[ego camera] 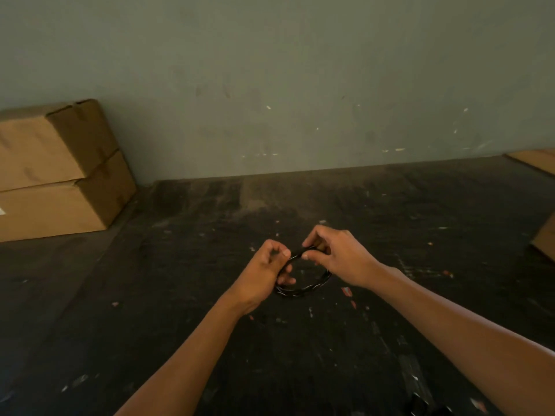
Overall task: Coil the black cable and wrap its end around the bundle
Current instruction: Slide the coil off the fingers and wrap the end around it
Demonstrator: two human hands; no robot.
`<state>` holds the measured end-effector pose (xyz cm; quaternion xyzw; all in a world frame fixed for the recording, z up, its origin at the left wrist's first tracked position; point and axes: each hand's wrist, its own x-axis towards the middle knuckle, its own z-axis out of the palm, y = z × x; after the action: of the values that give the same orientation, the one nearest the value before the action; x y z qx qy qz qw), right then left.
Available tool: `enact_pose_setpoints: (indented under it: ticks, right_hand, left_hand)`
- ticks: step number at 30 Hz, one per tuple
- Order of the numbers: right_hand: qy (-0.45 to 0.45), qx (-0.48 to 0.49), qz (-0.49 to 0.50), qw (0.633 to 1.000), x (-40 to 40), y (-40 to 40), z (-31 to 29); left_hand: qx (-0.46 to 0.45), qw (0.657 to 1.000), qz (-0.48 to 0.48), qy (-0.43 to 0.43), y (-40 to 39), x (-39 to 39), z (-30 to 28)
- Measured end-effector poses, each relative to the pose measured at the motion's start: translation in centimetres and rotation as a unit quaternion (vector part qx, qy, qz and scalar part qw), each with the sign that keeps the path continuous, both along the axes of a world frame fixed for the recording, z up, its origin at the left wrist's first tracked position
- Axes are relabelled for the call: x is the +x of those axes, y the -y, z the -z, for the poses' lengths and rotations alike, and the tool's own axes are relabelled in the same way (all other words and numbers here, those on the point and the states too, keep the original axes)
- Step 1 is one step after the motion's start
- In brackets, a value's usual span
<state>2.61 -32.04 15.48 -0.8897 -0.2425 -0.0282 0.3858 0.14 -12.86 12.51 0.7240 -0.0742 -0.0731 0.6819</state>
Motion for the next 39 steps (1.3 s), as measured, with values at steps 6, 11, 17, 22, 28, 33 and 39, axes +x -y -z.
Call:
enact_pose_setpoints:
  ticks: [6,11,17,22,28,33,39]
  right_hand:
    - [-0.061,0.001,0.022,0.998,-1.7,1.8,3.4]
    - [-0.112,-0.022,0.022,0.993,-3.1,3.2,6.2]
    - [-0.183,0.009,0.036,0.982,-4.7,5.2,8.9]
    - [-0.276,-0.144,0.122,0.943,-5.9,9.1,11.0]
    - [-0.396,-0.375,0.003,0.838,-9.1,12.1,12.6]
    - [-0.335,-0.463,-0.013,0.821,-11.3,12.5,14.2]
    - [-0.311,-0.428,0.007,0.848,-11.2,12.6,14.3]
  left_hand:
    - [-0.085,0.973,0.027,-0.215,2.3,-1.2,2.1]
    - [-0.010,0.952,0.065,-0.298,3.9,-1.8,4.0]
    - [0.069,0.954,0.077,-0.281,5.2,-2.7,6.7]
    - [0.139,0.955,0.044,-0.257,5.6,-3.8,9.6]
    - [0.161,0.943,-0.012,-0.290,6.8,-4.4,12.0]
    - [0.168,0.941,-0.007,-0.294,7.8,-4.6,12.8]
    - [0.185,0.937,0.020,-0.297,8.5,-5.0,12.8]
